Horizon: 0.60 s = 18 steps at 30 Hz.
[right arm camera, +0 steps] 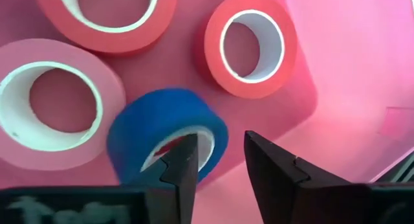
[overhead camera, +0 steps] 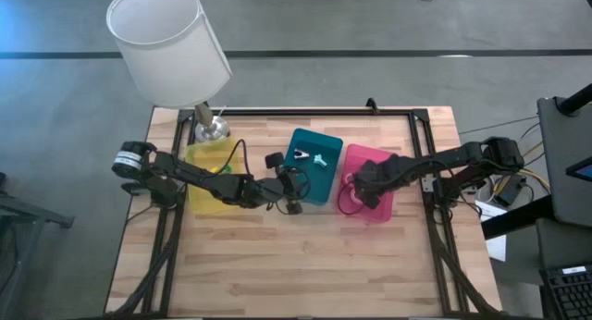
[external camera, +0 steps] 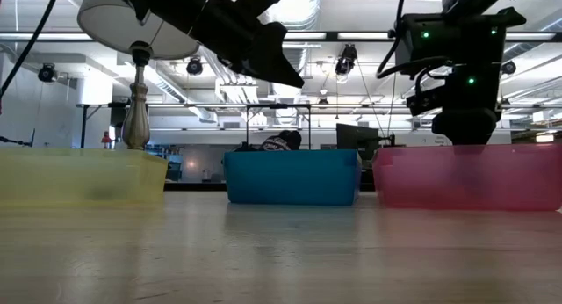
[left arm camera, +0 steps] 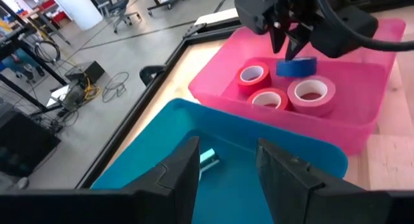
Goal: Pick and place Stapler, Stapler remover, tape
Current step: Return to Home Position
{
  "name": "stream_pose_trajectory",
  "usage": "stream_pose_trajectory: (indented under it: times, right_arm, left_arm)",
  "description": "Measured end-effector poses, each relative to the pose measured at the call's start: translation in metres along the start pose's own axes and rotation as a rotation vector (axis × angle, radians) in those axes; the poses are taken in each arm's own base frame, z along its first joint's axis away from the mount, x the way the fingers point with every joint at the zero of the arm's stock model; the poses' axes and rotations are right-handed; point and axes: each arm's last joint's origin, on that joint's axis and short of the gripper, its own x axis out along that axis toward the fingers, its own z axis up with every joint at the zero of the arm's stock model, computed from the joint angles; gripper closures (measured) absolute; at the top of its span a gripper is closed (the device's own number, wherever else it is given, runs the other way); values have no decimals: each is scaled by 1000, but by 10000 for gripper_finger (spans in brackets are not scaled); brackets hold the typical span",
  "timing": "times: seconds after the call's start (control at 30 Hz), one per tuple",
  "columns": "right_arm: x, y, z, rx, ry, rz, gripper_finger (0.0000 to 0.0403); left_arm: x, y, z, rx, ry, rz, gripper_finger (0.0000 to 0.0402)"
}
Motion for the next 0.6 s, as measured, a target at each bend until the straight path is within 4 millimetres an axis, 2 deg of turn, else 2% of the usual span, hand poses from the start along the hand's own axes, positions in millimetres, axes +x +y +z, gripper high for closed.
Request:
stream_pose_trajectory:
  times: [0.27, 0.6]
  right_arm:
    - [1, -2, 1, -37, 2, -1, 264]
    - [3, -4, -2, -36, 20, -25, 267]
  left_arm:
    - [0, 0, -4, -12, 30, 0, 248]
    - [0, 0, -4, -13, 30, -1, 250]
